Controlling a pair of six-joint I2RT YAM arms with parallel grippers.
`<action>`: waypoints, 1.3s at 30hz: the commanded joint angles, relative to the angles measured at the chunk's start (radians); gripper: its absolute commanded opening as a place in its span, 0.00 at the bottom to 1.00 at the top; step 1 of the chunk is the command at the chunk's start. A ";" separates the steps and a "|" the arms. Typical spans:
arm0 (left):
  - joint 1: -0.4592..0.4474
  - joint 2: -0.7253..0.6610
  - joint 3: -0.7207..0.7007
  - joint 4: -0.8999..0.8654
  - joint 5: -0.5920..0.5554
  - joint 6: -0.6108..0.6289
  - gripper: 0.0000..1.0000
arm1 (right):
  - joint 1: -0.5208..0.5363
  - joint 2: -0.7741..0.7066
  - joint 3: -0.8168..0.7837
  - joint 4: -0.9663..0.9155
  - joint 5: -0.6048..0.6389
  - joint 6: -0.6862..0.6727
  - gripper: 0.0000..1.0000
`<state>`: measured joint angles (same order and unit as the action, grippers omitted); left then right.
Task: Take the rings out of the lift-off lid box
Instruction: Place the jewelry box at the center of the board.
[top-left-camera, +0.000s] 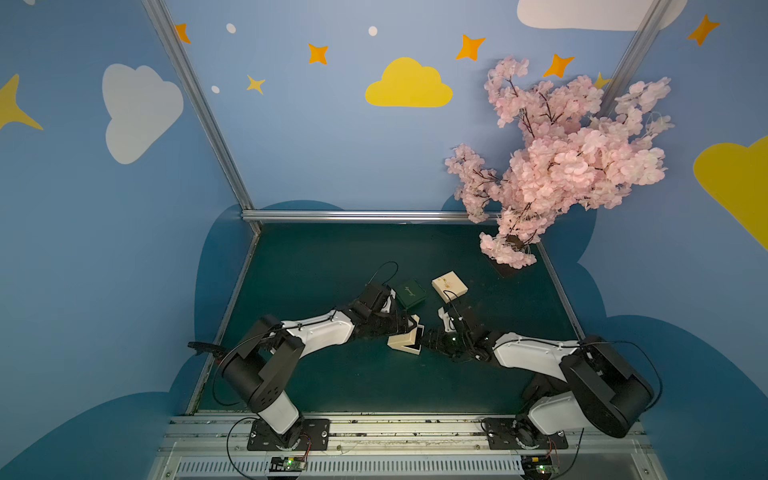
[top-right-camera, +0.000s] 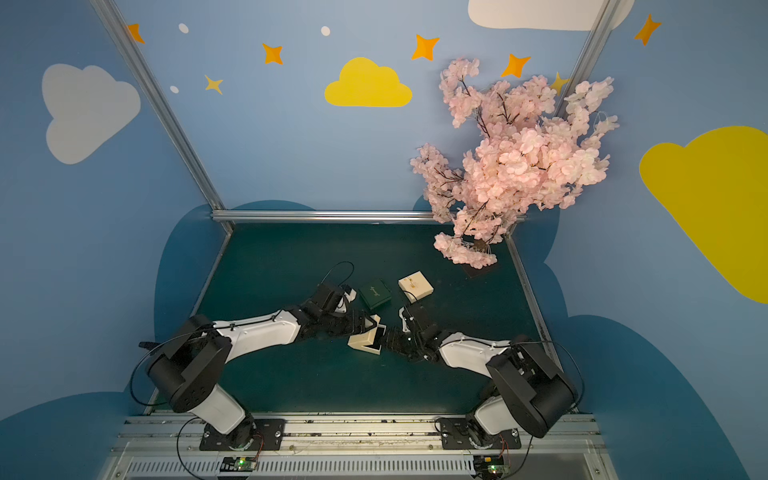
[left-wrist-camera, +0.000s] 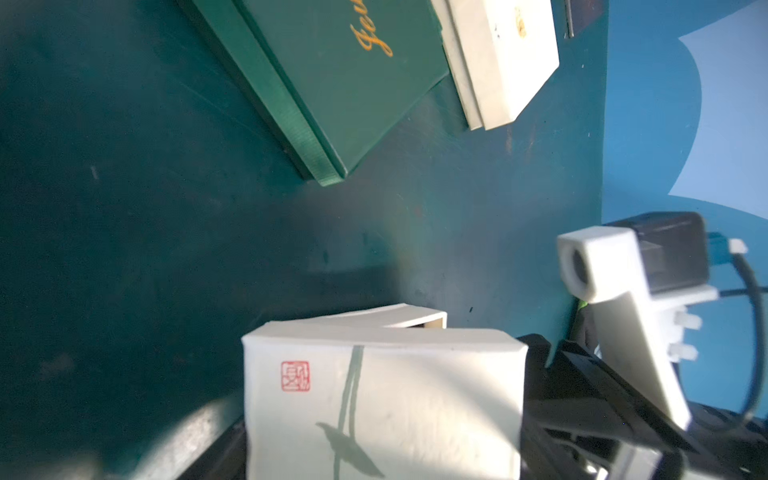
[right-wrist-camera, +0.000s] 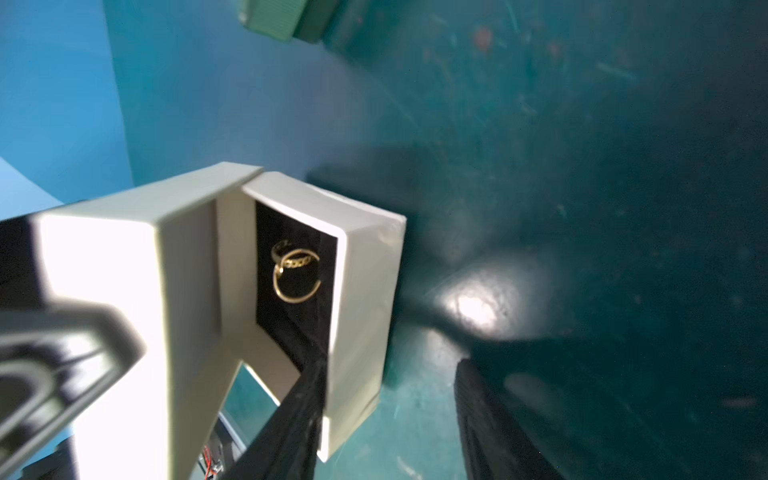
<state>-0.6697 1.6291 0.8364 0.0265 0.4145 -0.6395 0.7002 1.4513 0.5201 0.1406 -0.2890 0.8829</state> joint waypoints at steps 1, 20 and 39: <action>0.006 -0.005 0.015 0.024 0.028 0.013 0.85 | 0.007 0.018 0.025 -0.015 0.026 0.002 0.52; 0.133 -0.136 -0.018 -0.160 -0.192 0.109 0.88 | 0.035 -0.048 0.092 -0.182 0.123 -0.055 0.49; 0.159 -0.036 -0.001 -0.315 -0.563 0.264 0.98 | 0.116 -0.086 0.259 -0.435 0.211 -0.150 0.51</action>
<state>-0.5125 1.5814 0.8188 -0.2733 -0.1265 -0.4007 0.8074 1.3346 0.7391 -0.2363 -0.0929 0.7670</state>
